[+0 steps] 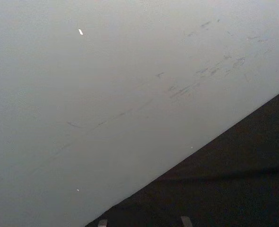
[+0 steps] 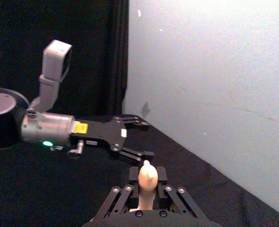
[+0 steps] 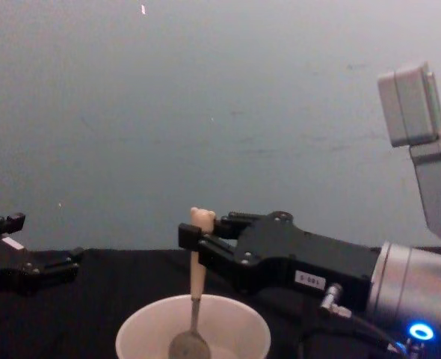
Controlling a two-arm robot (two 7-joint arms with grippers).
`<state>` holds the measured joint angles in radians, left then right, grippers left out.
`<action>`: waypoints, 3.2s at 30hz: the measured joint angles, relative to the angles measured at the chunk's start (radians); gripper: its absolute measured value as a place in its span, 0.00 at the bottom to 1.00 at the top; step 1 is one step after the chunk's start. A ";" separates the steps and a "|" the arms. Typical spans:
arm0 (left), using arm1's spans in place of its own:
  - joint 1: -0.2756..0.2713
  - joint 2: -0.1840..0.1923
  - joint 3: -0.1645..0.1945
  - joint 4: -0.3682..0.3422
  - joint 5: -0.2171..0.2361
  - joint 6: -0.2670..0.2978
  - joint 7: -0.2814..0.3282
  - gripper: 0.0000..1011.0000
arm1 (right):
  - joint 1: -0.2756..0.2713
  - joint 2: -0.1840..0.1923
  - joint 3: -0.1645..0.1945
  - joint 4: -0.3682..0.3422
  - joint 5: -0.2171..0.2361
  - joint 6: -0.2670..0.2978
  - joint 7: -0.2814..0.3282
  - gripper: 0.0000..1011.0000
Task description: Pick up the stirring spoon with one hand, stir inside the cup, then place it back in its original position.
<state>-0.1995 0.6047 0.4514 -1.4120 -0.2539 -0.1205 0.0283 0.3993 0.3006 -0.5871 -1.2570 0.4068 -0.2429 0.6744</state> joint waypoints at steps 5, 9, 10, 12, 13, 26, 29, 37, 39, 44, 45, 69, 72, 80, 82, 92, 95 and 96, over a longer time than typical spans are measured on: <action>0.000 0.000 0.000 0.000 0.000 0.000 0.000 0.99 | 0.001 0.005 0.013 0.009 -0.005 -0.001 -0.006 0.21; 0.000 0.000 0.000 0.000 0.000 0.000 0.000 0.99 | -0.001 0.007 0.018 0.010 -0.007 -0.001 -0.007 0.21; 0.000 0.000 0.000 0.000 0.000 0.000 0.000 0.99 | -0.001 0.007 0.019 0.010 -0.008 -0.001 -0.007 0.21; 0.000 0.000 0.000 0.000 0.000 0.000 0.000 0.99 | -0.004 0.008 0.021 0.009 -0.009 -0.001 -0.008 0.21; 0.000 0.000 0.000 0.000 0.000 0.000 0.000 0.99 | -0.005 0.008 0.022 0.008 -0.009 -0.001 -0.008 0.21; 0.000 0.000 0.000 0.000 0.000 0.000 0.000 0.99 | -0.042 0.054 0.044 -0.051 -0.001 0.005 0.004 0.21; 0.000 0.000 0.000 0.000 0.000 0.000 0.000 0.99 | -0.062 0.074 0.045 -0.084 0.011 0.013 0.015 0.21; 0.000 0.000 0.000 0.000 0.000 0.000 0.000 0.99 | -0.102 0.112 0.023 -0.149 0.032 0.034 0.052 0.21; 0.000 0.000 0.000 0.000 0.000 0.000 0.000 0.99 | -0.103 0.112 0.016 -0.153 0.033 0.036 0.055 0.21; 0.000 0.000 0.000 0.000 0.000 0.000 0.000 0.99 | -0.091 0.089 -0.001 -0.146 0.037 0.036 0.055 0.21; 0.000 0.000 0.000 0.000 0.000 0.000 0.000 0.99 | -0.082 0.077 -0.004 -0.136 0.036 0.033 0.050 0.21; 0.000 0.000 0.000 0.000 0.000 0.000 0.000 0.99 | 0.002 0.003 0.024 0.007 -0.019 -0.004 -0.020 0.21; 0.000 0.000 0.000 0.000 0.000 0.000 0.000 0.99 | -0.008 0.008 0.031 -0.009 -0.015 0.000 -0.020 0.21; 0.000 0.000 0.000 0.000 0.000 0.000 0.000 0.99 | -0.023 0.021 0.051 -0.055 0.002 -0.003 -0.019 0.21; 0.000 0.000 0.000 0.000 0.000 0.000 0.000 0.99 | -0.024 0.026 0.058 -0.068 0.008 -0.005 -0.017 0.21; 0.000 0.000 0.000 0.000 0.000 0.000 0.000 0.99 | -0.030 0.080 0.119 -0.198 0.068 0.002 -0.012 0.21; 0.000 0.000 0.000 0.000 0.000 0.000 0.000 0.99 | -0.031 0.095 0.132 -0.222 0.082 0.003 -0.010 0.21; 0.000 0.000 0.000 0.000 0.000 0.000 0.000 0.99 | -0.033 0.106 0.141 -0.238 0.089 0.003 -0.007 0.21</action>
<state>-0.1995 0.6047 0.4514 -1.4120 -0.2539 -0.1205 0.0283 0.3667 0.4067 -0.4464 -1.4946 0.4959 -0.2400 0.6673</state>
